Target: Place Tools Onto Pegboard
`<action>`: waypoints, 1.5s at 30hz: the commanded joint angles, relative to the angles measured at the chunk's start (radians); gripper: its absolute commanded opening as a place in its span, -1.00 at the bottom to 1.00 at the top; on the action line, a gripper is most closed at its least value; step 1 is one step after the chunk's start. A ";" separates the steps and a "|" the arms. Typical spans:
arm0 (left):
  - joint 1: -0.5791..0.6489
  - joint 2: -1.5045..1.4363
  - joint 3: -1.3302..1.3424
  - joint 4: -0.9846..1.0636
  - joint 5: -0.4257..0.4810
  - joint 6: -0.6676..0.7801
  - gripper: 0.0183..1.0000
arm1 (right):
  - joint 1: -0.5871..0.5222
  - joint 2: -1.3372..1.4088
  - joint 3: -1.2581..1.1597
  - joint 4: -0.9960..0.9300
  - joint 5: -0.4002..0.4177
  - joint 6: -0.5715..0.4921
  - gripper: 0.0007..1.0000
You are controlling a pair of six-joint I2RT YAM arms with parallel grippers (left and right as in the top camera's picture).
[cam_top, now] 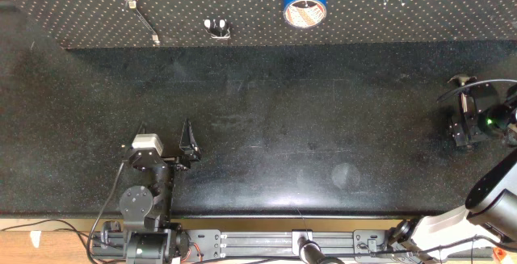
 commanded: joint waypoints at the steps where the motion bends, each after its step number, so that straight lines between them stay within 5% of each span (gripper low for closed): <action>1: -0.005 -0.007 -0.002 -0.006 0.004 -0.005 1.00 | 0.002 0.010 -0.004 0.001 0.019 -0.018 0.92; 30: -0.005 -0.007 -0.002 -0.006 0.004 -0.005 0.99 | 0.018 0.027 -0.004 0.024 0.056 0.054 0.92; 36: -0.005 -0.007 -0.002 -0.006 0.004 -0.005 0.99 | 0.018 0.027 -0.004 0.027 0.056 0.054 -0.34; 39: -0.005 -0.007 -0.002 -0.006 0.004 -0.005 0.99 | 0.018 0.027 -0.004 0.027 0.056 0.055 -0.77; 45: -0.005 -0.007 -0.002 -0.006 0.004 -0.005 0.99 | 0.018 0.011 -0.004 0.044 -0.015 0.067 -0.85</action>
